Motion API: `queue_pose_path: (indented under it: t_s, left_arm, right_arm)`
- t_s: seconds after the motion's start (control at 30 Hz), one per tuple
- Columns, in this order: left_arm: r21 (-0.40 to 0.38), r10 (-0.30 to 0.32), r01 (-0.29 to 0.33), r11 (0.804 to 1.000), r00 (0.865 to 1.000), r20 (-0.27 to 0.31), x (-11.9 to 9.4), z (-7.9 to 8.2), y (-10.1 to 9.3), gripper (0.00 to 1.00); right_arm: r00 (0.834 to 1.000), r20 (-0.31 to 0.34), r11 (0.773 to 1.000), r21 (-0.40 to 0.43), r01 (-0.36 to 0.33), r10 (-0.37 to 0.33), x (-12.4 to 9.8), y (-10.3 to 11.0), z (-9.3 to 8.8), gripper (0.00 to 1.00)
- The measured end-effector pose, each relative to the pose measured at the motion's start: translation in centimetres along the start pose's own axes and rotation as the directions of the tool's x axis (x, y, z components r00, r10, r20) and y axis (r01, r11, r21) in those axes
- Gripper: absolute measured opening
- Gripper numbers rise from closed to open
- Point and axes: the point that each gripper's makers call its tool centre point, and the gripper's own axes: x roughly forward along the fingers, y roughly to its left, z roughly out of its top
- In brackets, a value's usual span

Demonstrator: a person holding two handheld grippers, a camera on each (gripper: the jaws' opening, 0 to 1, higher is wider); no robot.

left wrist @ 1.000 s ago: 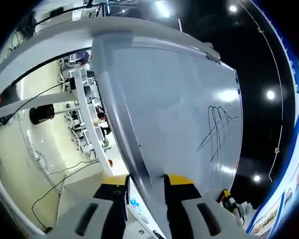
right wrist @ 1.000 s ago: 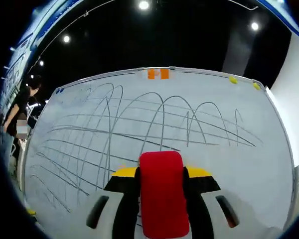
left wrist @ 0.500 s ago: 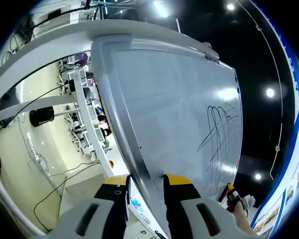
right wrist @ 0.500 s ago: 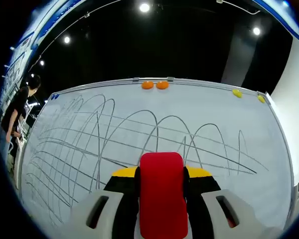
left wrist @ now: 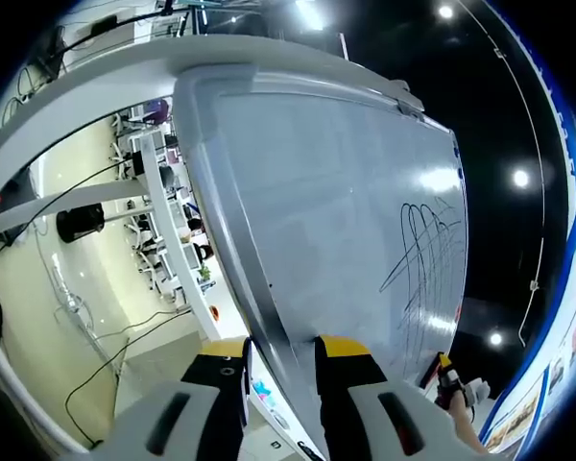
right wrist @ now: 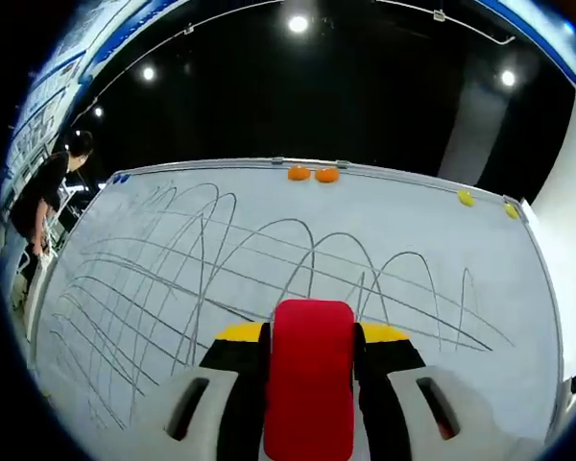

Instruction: Wipe the writing off the whiteboard with the eraser

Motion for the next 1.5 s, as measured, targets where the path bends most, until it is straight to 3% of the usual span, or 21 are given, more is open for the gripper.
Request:
queue_pose_path:
  t_s: [0.2, 0.27, 0.37, 0.6, 0.83, 1.5]
  left_arm:
    - [-0.004, 0.001, -0.001, 1.000, 1.000, 0.003, 0.0, -0.1, -0.1, 0.29]
    - [-0.007, 0.000, 0.000, 1.000, 1.000, 0.008, -0.1, -0.1, -0.1, 0.29]
    - [-0.004, 0.005, -0.005, 1.000, 1.000, 0.005, 0.0, 0.0, -0.1, 0.29]
    - [-0.002, 0.008, -0.008, 1.000, 1.000, 0.001, 0.0, 0.0, 0.0, 0.29]
    - [-0.003, 0.010, -0.010, 1.000, 1.000, 0.006, 0.0, -0.1, -0.1, 0.29]
    - [-0.031, 0.018, -0.018, 0.999, 1.000, -0.007, 0.1, -0.1, 0.1, 0.29]
  right_arm:
    - [1.000, -0.015, 1.000, 0.013, -0.006, 0.006, -0.4, 0.1, -0.6, 0.35]
    - [1.000, -0.019, 1.000, 0.015, 0.004, -0.004, -1.4, 0.2, -2.0, 0.35]
    - [1.000, -0.019, 1.000, 0.026, 0.012, -0.012, -1.7, 0.1, -2.4, 0.35]
    - [0.999, -0.042, 0.997, 0.072, 0.034, -0.031, -0.8, -0.4, -1.4, 0.35]
    - [0.998, -0.053, 0.998, 0.063, 0.023, -0.020, 0.7, -1.0, 0.2, 0.35]
    - [0.999, -0.042, 0.998, 0.055, 0.008, -0.006, 0.1, -2.0, 0.0, 0.34]
